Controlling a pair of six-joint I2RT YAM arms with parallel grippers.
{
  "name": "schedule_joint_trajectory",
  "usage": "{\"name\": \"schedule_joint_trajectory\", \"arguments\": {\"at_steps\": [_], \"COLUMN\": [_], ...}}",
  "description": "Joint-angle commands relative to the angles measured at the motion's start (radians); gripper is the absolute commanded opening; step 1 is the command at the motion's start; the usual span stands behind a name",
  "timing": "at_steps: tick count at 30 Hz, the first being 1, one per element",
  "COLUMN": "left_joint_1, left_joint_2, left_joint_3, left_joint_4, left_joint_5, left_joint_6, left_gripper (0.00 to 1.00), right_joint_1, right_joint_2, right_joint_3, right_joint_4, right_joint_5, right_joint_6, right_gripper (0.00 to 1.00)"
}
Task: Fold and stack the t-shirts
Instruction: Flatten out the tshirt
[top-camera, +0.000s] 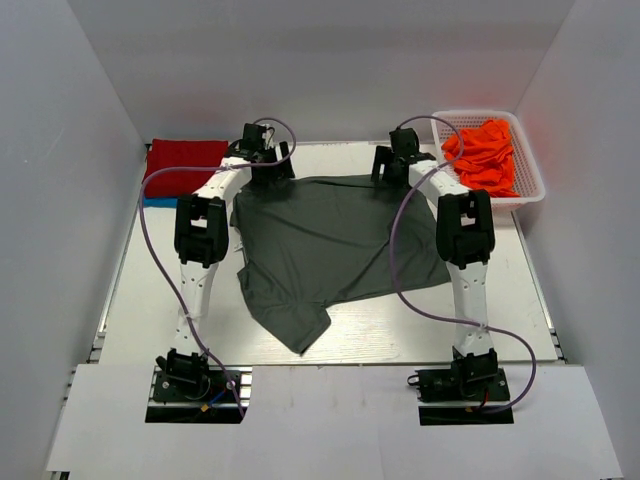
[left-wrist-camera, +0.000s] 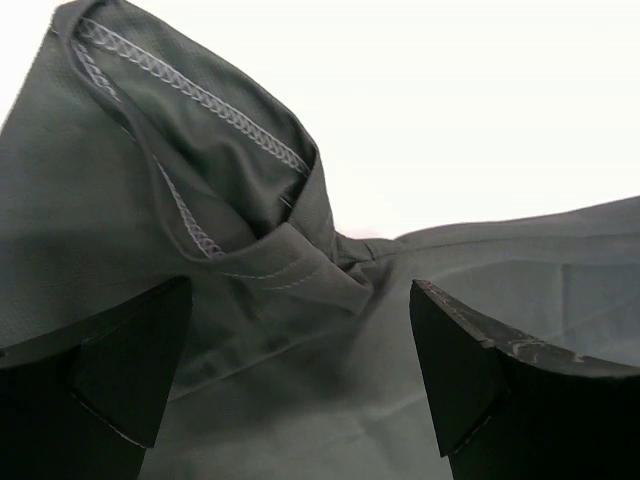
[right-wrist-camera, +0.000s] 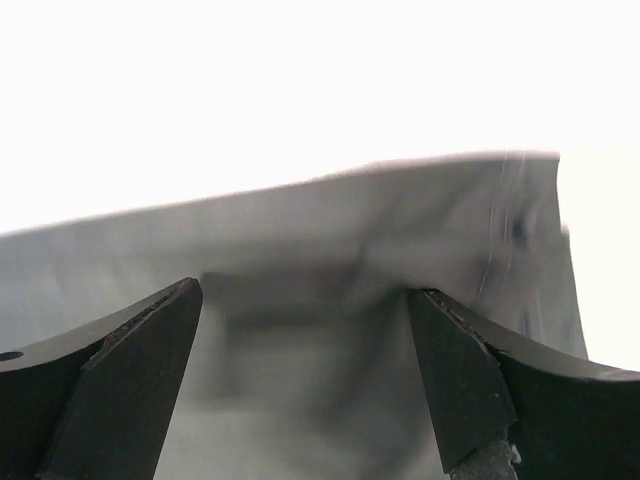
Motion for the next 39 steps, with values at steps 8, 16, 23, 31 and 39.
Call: {"name": "schedule_joint_trajectory", "arguments": {"at_steps": [8, 16, 23, 31, 39], "left_joint_1": [0.001, 0.001, 0.020, 0.020, -0.017], "left_joint_2": [0.008, 0.054, 0.178, 0.169, -0.352], "left_joint_3": [0.026, 0.068, 0.218, 0.307, -0.118], "left_joint_4": [0.085, 0.251, 0.380, 0.487, 0.098], "left_joint_5": [-0.046, -0.055, -0.008, 0.034, -0.141], "left_joint_6": [0.009, -0.025, -0.083, -0.206, -0.085], "left_gripper": [1.00, 1.00, 1.00, 1.00, 1.00], "right_joint_1": [-0.054, -0.063, -0.059, -0.046, -0.028], "right_joint_2": [0.176, 0.063, -0.083, -0.400, -0.617], "right_joint_3": [0.202, 0.112, 0.032, -0.321, -0.595], "right_joint_4": [0.420, 0.414, 0.211, 0.144, -0.017], "right_joint_5": [-0.019, -0.026, -0.009, -0.095, -0.087], "right_joint_6": [0.077, -0.037, -0.113, -0.131, -0.046], "right_gripper": [0.90, 0.90, 0.90, 0.90, 0.90]}}
